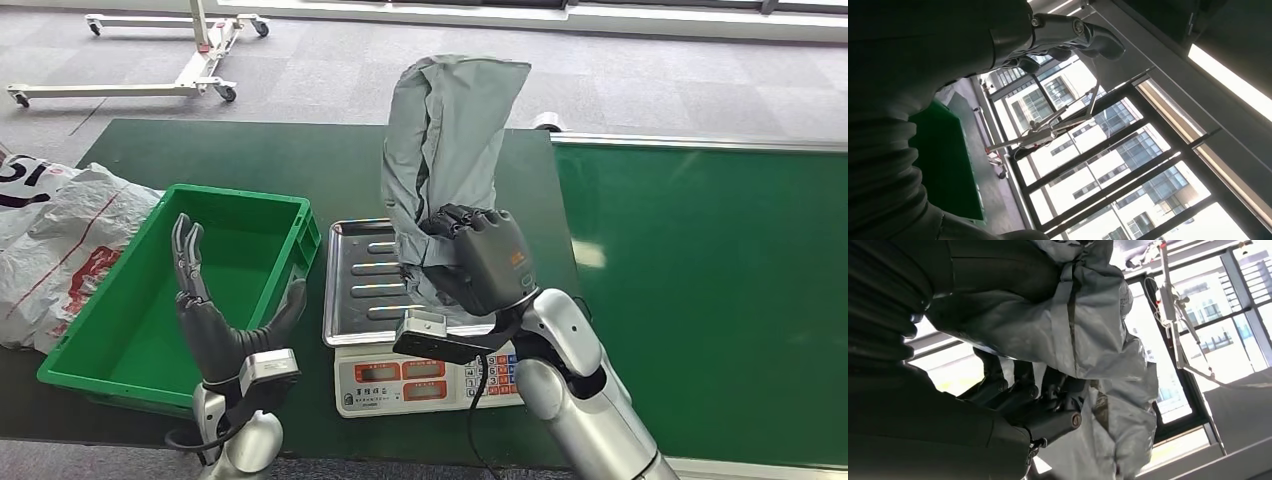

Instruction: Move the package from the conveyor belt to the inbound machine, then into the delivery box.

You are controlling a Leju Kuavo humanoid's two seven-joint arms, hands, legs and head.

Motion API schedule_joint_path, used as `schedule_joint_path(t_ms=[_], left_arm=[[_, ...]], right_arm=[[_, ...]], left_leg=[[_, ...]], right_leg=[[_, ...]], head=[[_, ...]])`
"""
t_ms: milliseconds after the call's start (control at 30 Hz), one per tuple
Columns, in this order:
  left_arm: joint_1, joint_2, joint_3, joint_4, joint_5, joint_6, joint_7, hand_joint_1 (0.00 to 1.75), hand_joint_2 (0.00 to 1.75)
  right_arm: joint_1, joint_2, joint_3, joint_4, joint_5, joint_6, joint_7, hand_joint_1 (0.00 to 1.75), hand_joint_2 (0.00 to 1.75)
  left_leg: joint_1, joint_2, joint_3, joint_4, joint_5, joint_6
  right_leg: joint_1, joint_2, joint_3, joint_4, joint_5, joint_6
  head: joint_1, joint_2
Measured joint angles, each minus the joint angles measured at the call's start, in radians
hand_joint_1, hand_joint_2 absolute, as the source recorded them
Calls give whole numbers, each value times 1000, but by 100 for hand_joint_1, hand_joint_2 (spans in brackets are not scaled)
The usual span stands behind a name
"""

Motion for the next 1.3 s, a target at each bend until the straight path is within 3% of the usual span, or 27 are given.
schedule_joint_path(t_ms=[67,600,700,833,900,1000,1300], left_arm=[[5,1,0,-3,0,4,2,0,175],[32,7,0,-24,2,6,6,0,175],[36,7,0,-26,-3,5,9,0,175],[33,10,-3,-20,-99,-30,58,0,175],[18,14,-7,-5,-184,-64,101,0,175],[-25,23,-20,38,-314,-132,167,0,175],[-205,43,-87,275,-553,-377,270,0,175]], right_arm=[[-2,0,5,0,-15,-3,0,0,0],[19,-17,6,-21,-118,3,-5,0,0],[41,-21,-12,-39,-182,-53,-34,0,0],[86,-25,-73,-106,-257,-251,-121,0,175],[110,-25,-110,-145,-269,-330,-153,0,175],[141,-25,-151,-190,-290,-376,-187,0,175],[152,10,-172,-215,-275,-351,-198,0,175]], left_leg=[[0,0,0,0,0,0],[0,0,0,0,0,0],[0,0,0,0,0,0],[0,0,0,0,0,0],[0,0,0,0,-1,0],[0,0,0,0,-1,0],[0,1,1,0,1,-1]], right_leg=[[0,0,0,0,0,0],[0,0,-1,0,0,0],[0,0,-1,0,0,0],[0,0,-1,0,0,0],[0,0,-1,0,0,0],[0,0,-1,0,0,0],[0,1,-1,0,2,-2]], head=[[0,0],[0,0],[0,0],[0,0],[0,0],[0,0],[0,0]])
